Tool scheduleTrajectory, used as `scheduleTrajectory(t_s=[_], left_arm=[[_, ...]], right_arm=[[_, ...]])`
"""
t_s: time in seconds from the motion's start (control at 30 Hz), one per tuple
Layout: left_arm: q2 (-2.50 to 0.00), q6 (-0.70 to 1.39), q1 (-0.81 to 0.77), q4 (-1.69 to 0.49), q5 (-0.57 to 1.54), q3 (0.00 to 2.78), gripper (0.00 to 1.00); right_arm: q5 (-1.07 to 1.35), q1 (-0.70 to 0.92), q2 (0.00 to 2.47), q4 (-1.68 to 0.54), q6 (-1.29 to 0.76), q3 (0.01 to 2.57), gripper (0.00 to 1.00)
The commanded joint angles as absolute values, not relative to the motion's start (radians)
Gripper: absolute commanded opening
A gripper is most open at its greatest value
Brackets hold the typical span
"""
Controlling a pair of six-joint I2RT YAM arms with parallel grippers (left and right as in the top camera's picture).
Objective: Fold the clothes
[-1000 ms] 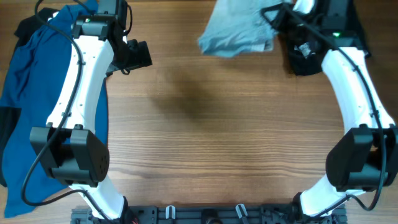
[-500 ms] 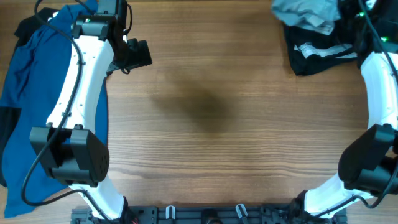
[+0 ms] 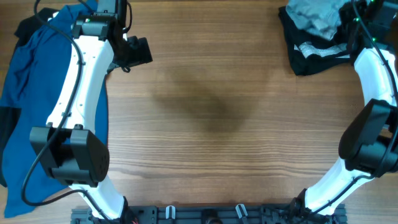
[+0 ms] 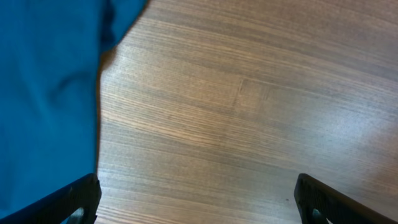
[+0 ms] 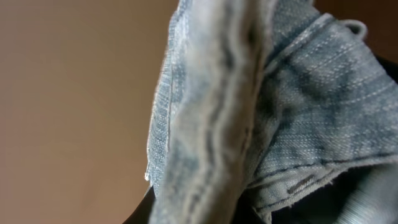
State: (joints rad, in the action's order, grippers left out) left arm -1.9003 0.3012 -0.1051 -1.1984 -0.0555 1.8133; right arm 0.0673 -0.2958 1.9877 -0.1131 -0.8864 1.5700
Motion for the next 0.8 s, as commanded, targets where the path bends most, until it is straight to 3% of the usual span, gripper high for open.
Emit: scheduleTrajectory(t_s=[0.0, 0.07, 0.1, 0.13, 0.3, 0.43, 0.57, 0.77], left_arm=[[-1.893, 0.296, -0.107, -1.183, -0.065, 1.827, 1.0], [-1.893, 0.296, -0.107, -1.183, -0.065, 1.827, 1.0], [-1.893, 0.296, -0.107, -1.183, -0.065, 1.827, 1.0], [-1.893, 0.296, -0.107, -1.183, -0.065, 1.827, 1.0], [-1.893, 0.296, -0.107, -1.181, -0.065, 1.827, 1.0], [-1.893, 0.296, -0.107, -1.181, -0.065, 1.827, 1.0], [-1.893, 0.296, -0.107, -1.172, -0.065, 1.827, 1.0], [-1.893, 0.296, -0.107, -1.143, -0.065, 1.827, 1.0]], right_arm=[[0.031, -0.294, 1.976, -0.193, -0.889, 1.58, 0.17], [0.012, -0.302, 1.97, -0.289, -0.888, 1.58, 0.61], [0.015, -0.309, 1.963, -0.343, -0.884, 1.58, 0.78], [0.019, -0.315, 1.952, -0.396, -0.859, 1.58, 0.83], [0.027, -0.334, 1.838, -0.612, -0.619, 1.58, 0.88], [0.055, -0.334, 1.721, -0.697, -0.403, 1.58, 1.0], [0.093, -0.334, 1.674, -0.594, -0.242, 1.58, 0.99], [0.121, -0.331, 1.833, -0.328, -0.094, 1.58, 0.99]])
